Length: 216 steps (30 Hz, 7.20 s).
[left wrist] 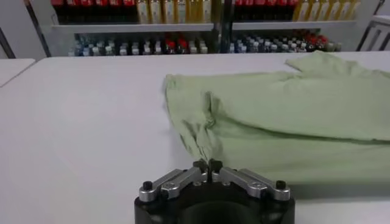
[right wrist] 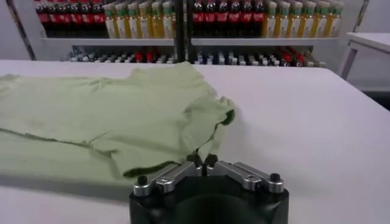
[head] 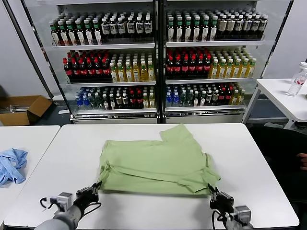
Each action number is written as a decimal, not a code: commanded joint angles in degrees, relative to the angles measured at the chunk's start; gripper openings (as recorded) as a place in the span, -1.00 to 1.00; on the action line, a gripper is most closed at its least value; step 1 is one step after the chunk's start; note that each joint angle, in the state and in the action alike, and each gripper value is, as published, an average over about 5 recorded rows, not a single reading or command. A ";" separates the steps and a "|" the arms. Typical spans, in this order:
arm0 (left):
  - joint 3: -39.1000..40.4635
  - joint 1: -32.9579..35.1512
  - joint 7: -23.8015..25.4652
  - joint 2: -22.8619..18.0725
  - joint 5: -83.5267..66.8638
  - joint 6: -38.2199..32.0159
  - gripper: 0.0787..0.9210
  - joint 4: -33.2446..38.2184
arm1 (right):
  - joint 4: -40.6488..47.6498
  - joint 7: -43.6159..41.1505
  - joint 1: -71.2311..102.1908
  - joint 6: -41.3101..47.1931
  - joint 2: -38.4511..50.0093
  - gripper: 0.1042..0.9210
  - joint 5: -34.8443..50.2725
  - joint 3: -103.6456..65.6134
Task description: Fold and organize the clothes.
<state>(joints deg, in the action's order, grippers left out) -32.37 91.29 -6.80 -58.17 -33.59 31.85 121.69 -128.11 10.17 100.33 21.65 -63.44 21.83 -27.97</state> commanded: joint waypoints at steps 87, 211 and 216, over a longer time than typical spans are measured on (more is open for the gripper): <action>11.76 -35.93 12.64 1.50 -0.78 1.14 0.27 -34.98 | 61.15 1.27 -68.19 7.67 -15.73 0.14 2.97 22.42; 6.87 -4.79 -19.53 -9.49 -11.22 -2.20 0.37 -3.64 | -8.10 3.59 -3.53 6.61 -2.80 0.76 -8.73 4.02; 7.22 -4.97 -19.36 -9.82 -10.02 -2.97 0.04 -3.48 | -7.77 3.65 -3.52 6.48 -3.02 0.76 -8.97 4.29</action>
<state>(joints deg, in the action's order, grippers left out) -26.43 86.30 -23.87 -66.66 -42.84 29.15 118.42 -136.05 13.77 96.76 28.22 -66.42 13.23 -23.74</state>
